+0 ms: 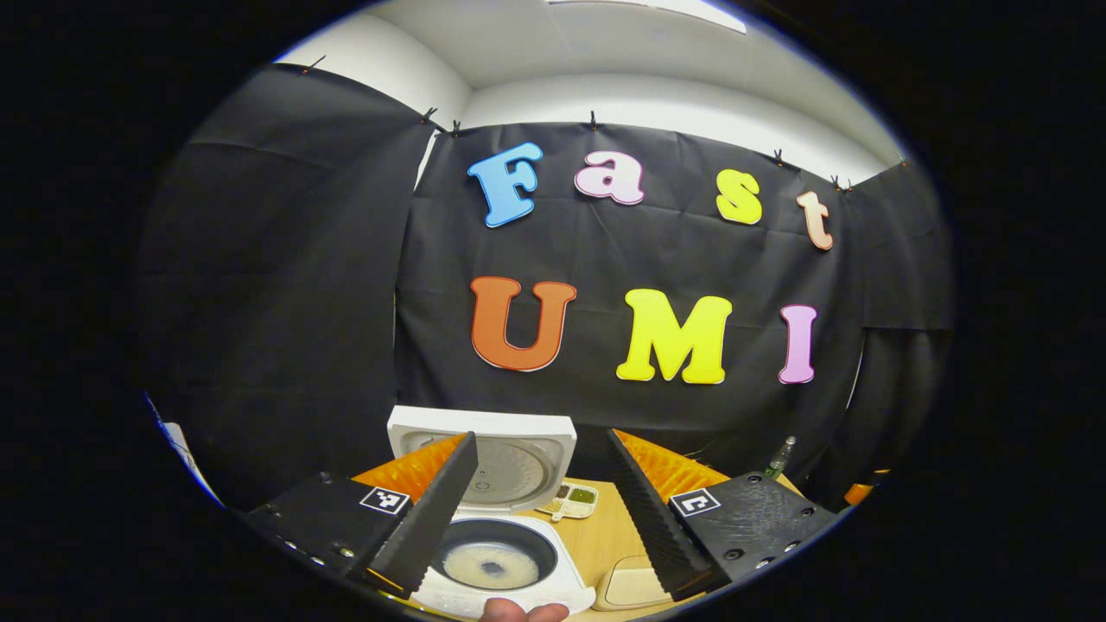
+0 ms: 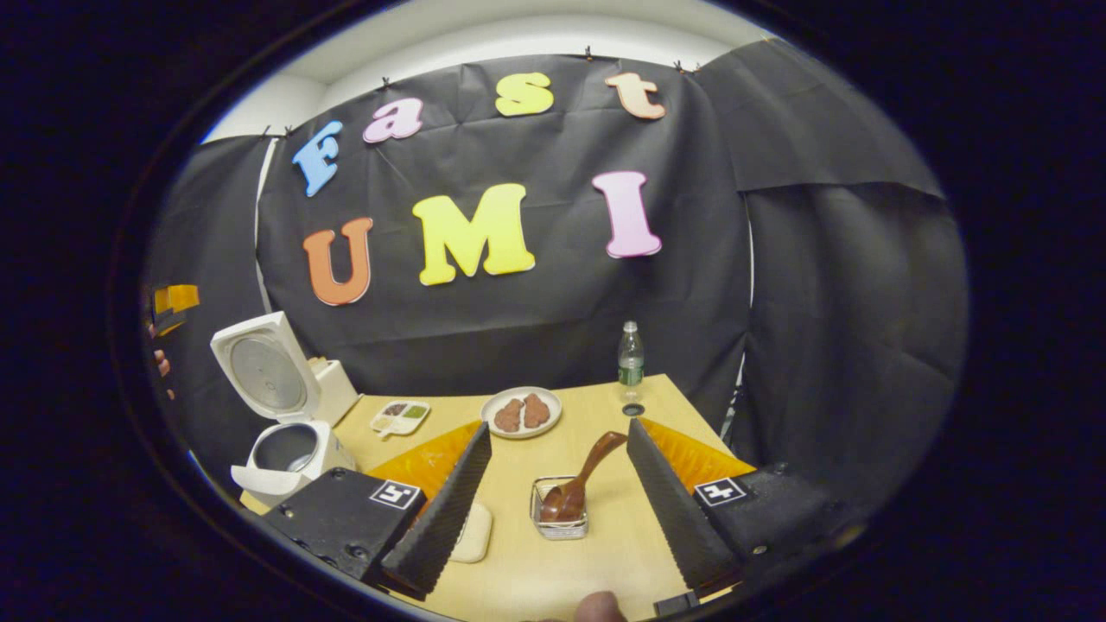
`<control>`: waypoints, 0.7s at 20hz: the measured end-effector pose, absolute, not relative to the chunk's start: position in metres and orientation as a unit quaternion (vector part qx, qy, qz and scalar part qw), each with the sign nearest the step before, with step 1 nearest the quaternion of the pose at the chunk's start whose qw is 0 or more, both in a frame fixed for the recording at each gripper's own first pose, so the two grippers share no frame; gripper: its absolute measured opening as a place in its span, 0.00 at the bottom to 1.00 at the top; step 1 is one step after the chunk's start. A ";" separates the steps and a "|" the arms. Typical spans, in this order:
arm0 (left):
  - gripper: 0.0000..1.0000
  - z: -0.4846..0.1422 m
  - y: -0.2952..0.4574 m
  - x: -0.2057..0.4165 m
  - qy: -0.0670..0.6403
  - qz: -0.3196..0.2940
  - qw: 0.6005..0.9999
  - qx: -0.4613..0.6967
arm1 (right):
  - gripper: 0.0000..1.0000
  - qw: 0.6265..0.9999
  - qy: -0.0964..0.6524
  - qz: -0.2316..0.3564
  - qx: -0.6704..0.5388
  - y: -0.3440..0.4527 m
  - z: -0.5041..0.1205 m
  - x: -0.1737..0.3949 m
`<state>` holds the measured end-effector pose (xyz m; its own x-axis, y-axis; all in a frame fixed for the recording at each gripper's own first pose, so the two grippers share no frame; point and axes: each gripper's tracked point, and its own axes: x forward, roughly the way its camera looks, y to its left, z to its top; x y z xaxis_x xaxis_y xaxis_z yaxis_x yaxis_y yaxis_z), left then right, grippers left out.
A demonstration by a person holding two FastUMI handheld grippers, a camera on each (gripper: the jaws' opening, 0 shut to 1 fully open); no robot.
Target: Close the left gripper, press the button to open the rice cooker; take a wooden spoon from the chopstick holder with the right hand, scoop a spoonful of rice and pour it into the rice cooker, then put the wooden spoon back into the chopstick holder.
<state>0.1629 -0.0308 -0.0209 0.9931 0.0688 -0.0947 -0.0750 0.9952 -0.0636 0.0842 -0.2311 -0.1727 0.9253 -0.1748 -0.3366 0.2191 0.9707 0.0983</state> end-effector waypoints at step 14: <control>0.94 -0.044 -0.092 0.189 0.083 0.044 0.996 -0.007 | 0.82 0.943 0.306 -0.043 0.128 -0.266 -0.333 0.178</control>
<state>0.1887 -0.0925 -0.0444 0.9823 0.0868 -0.1661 -0.0890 0.9960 -0.0059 0.1782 -0.2656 -0.3330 0.8092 -0.0028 -0.5876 0.1589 0.9638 0.2141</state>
